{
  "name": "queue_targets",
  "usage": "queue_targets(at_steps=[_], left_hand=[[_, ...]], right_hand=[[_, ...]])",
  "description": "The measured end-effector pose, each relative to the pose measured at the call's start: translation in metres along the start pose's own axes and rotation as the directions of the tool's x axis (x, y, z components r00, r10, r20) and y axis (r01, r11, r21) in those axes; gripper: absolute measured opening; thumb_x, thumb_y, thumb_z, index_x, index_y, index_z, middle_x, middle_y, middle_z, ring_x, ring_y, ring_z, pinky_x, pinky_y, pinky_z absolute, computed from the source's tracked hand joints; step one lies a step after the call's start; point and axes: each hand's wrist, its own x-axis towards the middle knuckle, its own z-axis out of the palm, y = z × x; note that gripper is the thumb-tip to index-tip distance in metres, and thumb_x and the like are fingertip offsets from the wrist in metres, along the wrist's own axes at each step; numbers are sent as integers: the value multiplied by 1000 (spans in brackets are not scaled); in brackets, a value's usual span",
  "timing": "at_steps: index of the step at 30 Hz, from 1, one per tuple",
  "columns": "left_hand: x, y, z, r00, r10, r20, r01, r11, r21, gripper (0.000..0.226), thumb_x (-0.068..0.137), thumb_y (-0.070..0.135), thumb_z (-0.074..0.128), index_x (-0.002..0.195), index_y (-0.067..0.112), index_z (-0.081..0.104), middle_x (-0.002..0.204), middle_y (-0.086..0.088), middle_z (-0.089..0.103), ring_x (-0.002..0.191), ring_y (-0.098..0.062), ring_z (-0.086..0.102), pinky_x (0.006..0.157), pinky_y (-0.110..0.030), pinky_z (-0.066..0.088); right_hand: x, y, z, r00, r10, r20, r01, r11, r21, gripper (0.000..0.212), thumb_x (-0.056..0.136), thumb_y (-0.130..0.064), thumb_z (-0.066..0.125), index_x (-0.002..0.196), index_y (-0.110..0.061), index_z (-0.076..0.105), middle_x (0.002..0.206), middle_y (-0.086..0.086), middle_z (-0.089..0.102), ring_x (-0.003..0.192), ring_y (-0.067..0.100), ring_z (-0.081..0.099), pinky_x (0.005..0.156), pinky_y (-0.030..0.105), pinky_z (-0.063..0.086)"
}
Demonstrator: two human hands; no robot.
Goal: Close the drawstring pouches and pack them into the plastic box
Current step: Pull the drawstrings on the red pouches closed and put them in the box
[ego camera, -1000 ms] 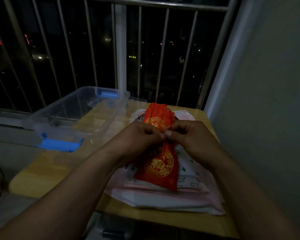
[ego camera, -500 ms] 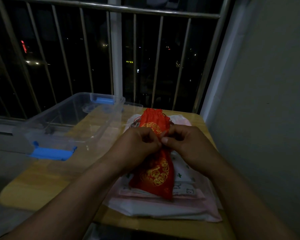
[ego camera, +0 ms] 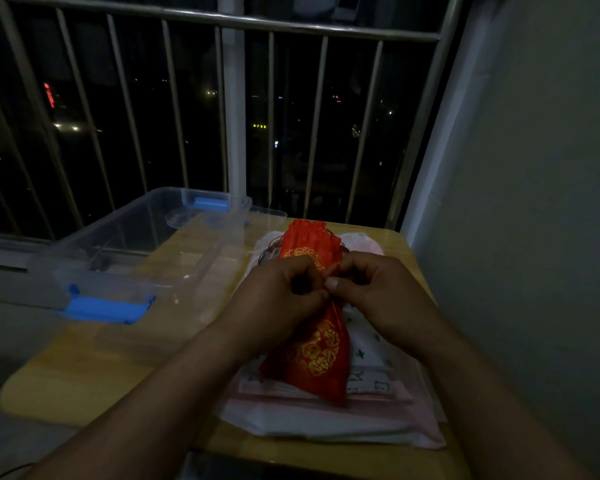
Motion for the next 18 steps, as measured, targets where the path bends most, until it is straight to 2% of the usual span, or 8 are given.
queue_targets(at_steps=[6, 12, 16, 18], left_hand=[[1, -3, 1, 999, 37, 25, -38, 999, 9, 14, 92, 31, 74, 105, 33, 68, 97, 13, 69, 85, 1, 66, 69, -22, 53], [4, -3, -1, 999, 38, 19, -39, 998, 40, 7, 95, 30, 72, 95, 25, 67, 82, 8, 71, 67, 1, 65, 61, -27, 57], [4, -4, 2, 998, 61, 3, -61, 994, 86, 11, 96, 29, 69, 90, 22, 63, 76, 3, 67, 63, -6, 62, 58, -31, 53], [5, -6, 4, 997, 77, -4, -76, 992, 104, 13, 96, 27, 68, 87, 20, 61, 74, 2, 64, 62, -8, 59, 57, -32, 50]], right_hand=[[-2, -1, -4, 1000, 11, 12, -12, 1000, 19, 7, 95, -16, 72, 94, -22, 74, 89, 1, 77, 88, 22, 74, 91, 54, 59], [0, -2, -2, 1000, -14, -18, 13, 1000, -17, 6, 95, -16, 72, 94, -20, 76, 91, 0, 78, 88, 17, 75, 89, 51, 60], [-2, -3, 3, 998, -35, -51, 32, 998, -59, 6, 95, -17, 71, 93, -20, 76, 89, -1, 77, 86, 19, 74, 85, 51, 60], [-3, -2, 4, 997, -46, -55, 41, 996, -75, 7, 95, -18, 71, 93, -22, 76, 90, -3, 76, 86, 14, 73, 85, 48, 60]])
